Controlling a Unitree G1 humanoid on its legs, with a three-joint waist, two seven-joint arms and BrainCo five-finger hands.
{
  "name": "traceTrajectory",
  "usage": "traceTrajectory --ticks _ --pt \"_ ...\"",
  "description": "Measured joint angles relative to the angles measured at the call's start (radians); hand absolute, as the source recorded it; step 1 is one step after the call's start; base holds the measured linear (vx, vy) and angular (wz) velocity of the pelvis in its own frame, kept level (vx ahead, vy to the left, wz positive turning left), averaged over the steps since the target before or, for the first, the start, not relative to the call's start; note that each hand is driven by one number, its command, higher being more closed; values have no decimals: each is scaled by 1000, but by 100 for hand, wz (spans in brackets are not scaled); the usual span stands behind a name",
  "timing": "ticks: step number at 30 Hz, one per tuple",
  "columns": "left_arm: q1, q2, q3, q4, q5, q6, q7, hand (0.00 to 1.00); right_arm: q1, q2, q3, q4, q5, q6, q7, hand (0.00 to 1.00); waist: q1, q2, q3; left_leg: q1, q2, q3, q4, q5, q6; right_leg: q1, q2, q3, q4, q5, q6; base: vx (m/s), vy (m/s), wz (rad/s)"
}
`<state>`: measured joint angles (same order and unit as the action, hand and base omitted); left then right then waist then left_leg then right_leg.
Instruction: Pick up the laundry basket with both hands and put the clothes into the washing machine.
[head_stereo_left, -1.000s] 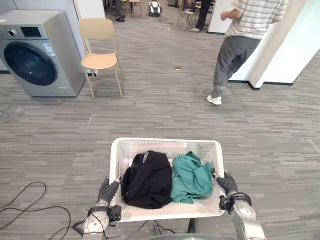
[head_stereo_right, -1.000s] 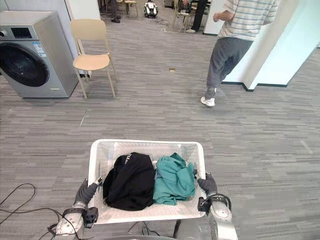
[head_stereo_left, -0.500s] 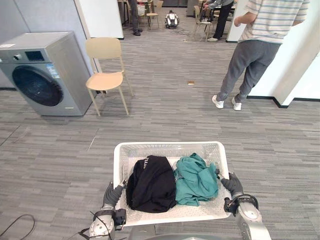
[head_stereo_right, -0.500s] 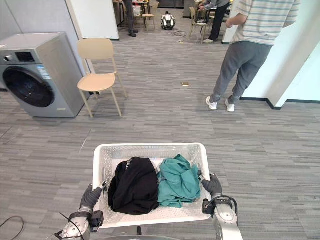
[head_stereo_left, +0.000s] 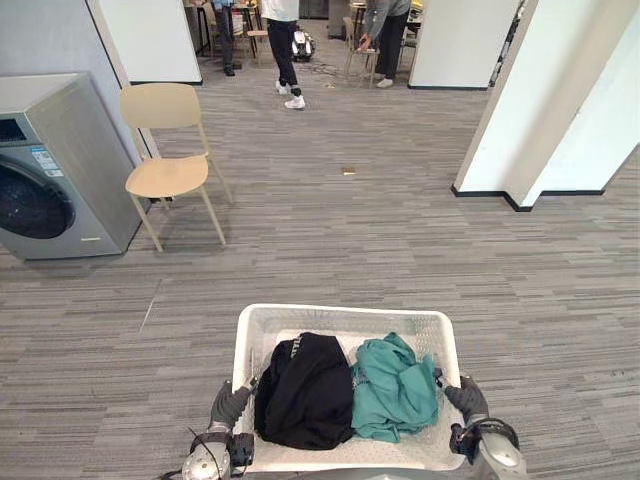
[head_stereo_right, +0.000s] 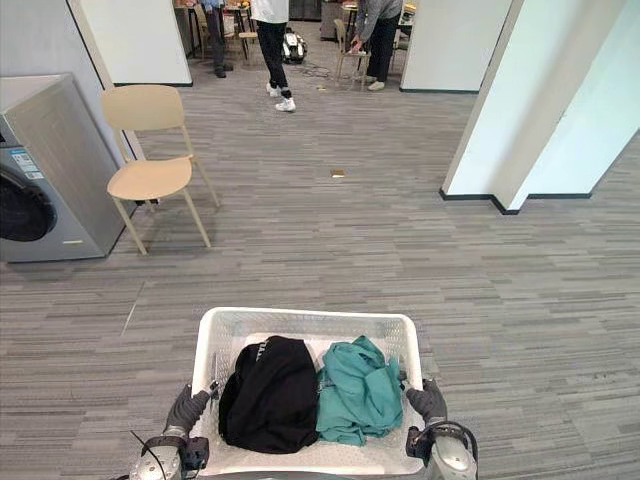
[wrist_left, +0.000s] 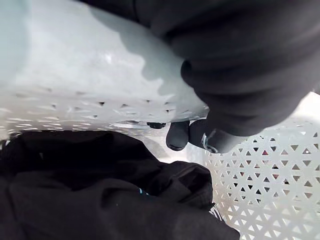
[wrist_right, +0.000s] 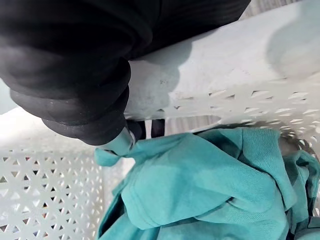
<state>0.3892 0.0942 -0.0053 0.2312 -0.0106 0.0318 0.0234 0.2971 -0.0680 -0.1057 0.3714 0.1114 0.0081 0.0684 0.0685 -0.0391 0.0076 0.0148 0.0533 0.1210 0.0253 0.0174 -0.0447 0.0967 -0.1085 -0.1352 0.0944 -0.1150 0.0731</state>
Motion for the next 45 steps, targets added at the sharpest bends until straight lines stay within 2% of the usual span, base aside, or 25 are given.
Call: traceTrajectory --ticks 4,7,10,15,20,21,23,24,25,26,27,28,29,31,33,34,35,36,37,38,39,41,42,43,45 --pt "-44 28 -26 133 -49 0 0 100 -29 -9 -19 122 17 1 0 100 -8 3 -12 -10 2 0 -56 23 -10 -29 6 -7 -21 -5 0 28 -14 1" --pt "-82 44 -35 210 -101 0 0 100 -77 -18 -18 203 35 2 0 100 -34 4 -13 -33 6 -4 -66 35 -10 -45 9 -27 -38 2 4 93 -30 6" --pt "-127 51 -36 263 -144 0 5 100 -138 -22 -16 261 39 4 -2 100 -36 4 -13 -36 11 1 -68 35 -10 -39 17 -27 -63 20 -2 132 -40 -9" --pt "-154 53 -34 270 -210 -19 46 100 -280 -46 32 341 44 10 -5 100 -23 16 -5 -38 14 4 -39 24 -11 -27 17 -36 -64 35 19 99 -27 -7" --pt "-175 23 -21 268 -253 -43 72 100 -371 -89 70 360 47 1 -8 100 5 80 45 -135 11 -54 191 -131 17 -19 3 -90 -22 29 50 7 69 17" --pt "-172 15 -21 268 -253 -42 73 100 -372 -97 69 361 47 0 -8 100 4 89 51 -156 -7 -92 225 -164 34 -48 -25 -122 72 -13 84 -27 148 71" --pt "-155 8 -23 268 -252 -39 71 100 -343 -97 65 358 47 -2 -4 100 -2 94 62 -155 -56 -147 248 -193 58 -115 -102 -178 325 -58 99 -18 183 99" --pt "-142 11 -24 267 -252 -38 68 100 -322 -93 65 352 48 -2 -2 100 -4 82 68 -139 -87 -175 252 -199 68 -162 -154 -201 484 -50 73 74 228 121" --pt "-131 27 -23 261 -252 -38 67 100 -297 -82 66 348 48 -3 -1 100 -2 62 83 -108 -124 -211 264 -209 88 -222 -210 -186 679 6 -44 177 197 124" --pt "-131 46 -24 242 -249 -30 64 100 -285 -66 62 349 59 -3 -3 100 -2 54 93 -90 -139 -244 273 -215 111 -264 -212 -129 780 52 -84 201 173 111" --pt "-127 68 -21 234 -248 -30 63 100 -273 -46 62 348 68 -5 -1 100 0 57 104 -74 -146 -272 279 -222 131 -306 -183 -68 861 25 -61 278 106 95" --pt "-128 80 -13 230 -247 -30 63 100 -267 -30 62 326 68 -3 -2 100 -1 46 103 -56 -151 -312 281 -231 145 -361 -127 -36 922 -42 -50 227 42 99" --pt "-127 81 -11 220 -245 -30 60 100 -247 -27 58 294 69 -4 -2 100 -4 49 109 -41 -152 -356 272 -236 152 -411 -74 -34 902 -86 -35 294 9 100" --pt "-127 80 -12 185 -242 -31 42 100 -228 -24 42 227 74 -5 2 100 -26 34 126 -9 -162 -429 252 -242 160 -446 -51 -95 728 -103 -14 335 -65 123" --pt "-127 80 -13 160 -241 -31 40 100 -222 -18 24 214 76 -2 2 100 -27 20 139 42 -162 -476 225 -258 164 -452 -45 -151 458 -75 0 365 -130 96" --pt "-125 80 -12 160 -241 -30 40 100 -216 -17 25 202 76 0 2 100 -22 18 136 64 -158 -491 221 -288 165 -440 -29 -149 255 -15 6 422 -188 71" --pt "-126 81 -12 160 -241 -31 41 100 -220 -17 25 200 76 -1 2 100 -25 15 135 90 -163 -520 230 -328 169 -444 -13 -83 152 38 21 454 -208 55" --pt "-125 79 -14 160 -240 -30 41 100 -219 -19 24 201 76 0 1 100 -30 21 134 105 -158 -536 239 -352 173 -445 -2 -49 155 90 9 550 -243 60" --pt "-124 70 -20 160 -238 -29 40 100 -207 -22 24 191 78 0 2 100 -40 41 113 119 -120 -566 257 -398 168 -438 52 -13 180 146 -52 621 -256 72" --pt "-120 57 -23 155 -233 -29 41 100 -201 -30 20 189 80 0 1 100 -48 84 92 114 -79 -585 303 -417 152 -436 91 -41 206 139 -93 652 -247 75" --pt "-120 49 -23 152 -230 -29 42 100 -204 -31 14 190 80 0 1 100 -55 97 87 92 -68 -578 368 -416 145 -426 102 -68 210 124 -102 680 -237 73" --pt "-111 45 -21 120 -209 -23 40 100 -199 -32 5 188 93 0 3 100 -52 114 98 -33 -49 -488 724 -329 -88 -319 146 -113 183 80 -133 749 -232 53" --pt "-98 45 -21 111 -209 -18 39 100 -190 -33 8 183 95 0 4 100 -49 121 104 -115 7 -392 972 -272 -166 -223 178 -121 141 63 -152 652 -179 47" --pt "-93 46 -21 110 -209 -18 38 100 -186 -33 10 182 96 0 4 100 -48 121 108 -149 43 -334 1066 -263 -141 -173 191 -124 118 57 -160 590 -159 47" --pt "-97 45 -19 108 -209 -18 25 100 -186 -42 19 189 114 -7 0 100 -22 88 110 -285 151 -142 1214 -294 -28 -33 190 -114 34 45 -177 493 -133 25"
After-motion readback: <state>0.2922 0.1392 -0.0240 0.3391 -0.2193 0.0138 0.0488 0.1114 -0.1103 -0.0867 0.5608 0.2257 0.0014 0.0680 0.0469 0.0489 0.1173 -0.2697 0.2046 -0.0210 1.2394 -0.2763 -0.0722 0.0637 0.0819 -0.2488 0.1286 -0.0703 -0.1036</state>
